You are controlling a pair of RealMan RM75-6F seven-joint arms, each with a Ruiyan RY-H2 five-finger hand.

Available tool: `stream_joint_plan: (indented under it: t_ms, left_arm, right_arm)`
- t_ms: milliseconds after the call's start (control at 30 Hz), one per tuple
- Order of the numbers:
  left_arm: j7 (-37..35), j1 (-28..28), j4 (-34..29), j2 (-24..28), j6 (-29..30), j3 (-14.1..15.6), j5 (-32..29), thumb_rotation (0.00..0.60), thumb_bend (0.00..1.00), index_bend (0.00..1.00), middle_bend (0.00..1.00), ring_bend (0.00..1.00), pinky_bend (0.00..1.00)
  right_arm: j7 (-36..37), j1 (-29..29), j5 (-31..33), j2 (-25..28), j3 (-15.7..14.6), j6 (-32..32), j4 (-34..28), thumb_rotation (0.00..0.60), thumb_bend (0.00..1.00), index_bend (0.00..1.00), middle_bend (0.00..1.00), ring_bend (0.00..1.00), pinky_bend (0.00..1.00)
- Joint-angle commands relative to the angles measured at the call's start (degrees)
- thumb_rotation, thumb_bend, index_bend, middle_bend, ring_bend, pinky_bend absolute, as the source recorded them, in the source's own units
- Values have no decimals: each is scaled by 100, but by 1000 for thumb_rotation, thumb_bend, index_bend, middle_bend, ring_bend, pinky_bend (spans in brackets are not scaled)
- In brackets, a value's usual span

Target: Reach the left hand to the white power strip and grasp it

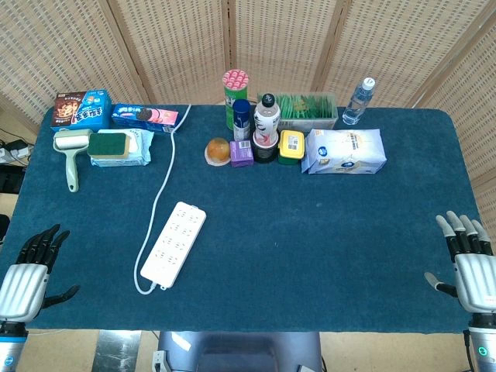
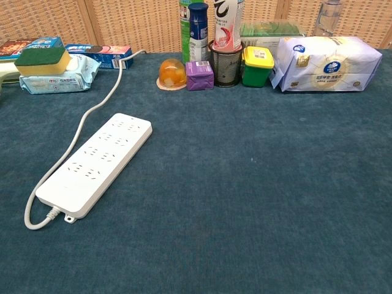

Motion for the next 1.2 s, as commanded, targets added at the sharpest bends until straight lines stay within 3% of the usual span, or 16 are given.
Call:
stream_joint_plan:
  t_ms: [33,300,367,433,500,533,567,633,867,933,1033,1200]
  left_arm:
    - [51,-2,2,-8,-29,-8,-14,600,85,0,0,0,55]
    - [44,-16,24,-28,-71,-17,32,600,86,0,12,0,55]
    - [-6,-13,63,-74,-6,-47,84,600,86,0,155,68,93]
    - [-115,-16,94,-184,35,-83,105,600,96,0,505,384,333]
    - [-261,-39,136,-281,8,-81,140,600,135,0,830,762,692]
    - [-254,-43,160,-330,-25,-68,138,600,162,0,932,889,835]
    - [-185,-46,178,-362,-44,-59,145,600,180,0,972,944,901]
    - [-8,-46,194,-453,-64,-49,160,600,233,0,1000,1000,987]
    - [93,-75,237,-690,-188,30,236,600,474,2,1000,1000,1000]
    - [126,-91,226,-726,-259,59,234,600,551,70,1000,1000,1000]
    - [227,-158,165,-796,-508,141,208,600,606,248,1000,1000,1000]
    - [503,-304,14,-953,-1000,150,-84,600,616,345,1000,1000,1000]
  right_arm:
    - [8,3,20,12,-5,-32,-11,600,0,53,31,12,0]
    - [34,4,-16,23,-12,-26,-48,600,0,54,31,13,0]
    - [33,3,-9,21,-10,-28,-49,600,0,53,31,13,0]
    - [32,0,0,23,-11,-33,-51,600,0,50,31,13,0]
    - [46,-3,3,28,-8,-30,-58,600,0,47,31,14,0]
    - [57,-4,0,30,-6,-24,-61,600,0,46,31,14,0]
    - [67,-5,-4,33,-4,-19,-61,600,0,45,31,14,0]
    - [89,-6,-1,38,0,-16,-59,600,0,44,31,14,0]
    - [125,-6,37,48,2,-52,-58,600,0,41,31,14,0]
    - [125,-7,37,48,0,-56,-59,600,0,41,31,13,0]
    - [121,-7,38,46,-5,-62,-65,600,0,41,31,13,0]
    - [113,-1,52,40,-7,-89,-68,600,0,41,31,13,0]
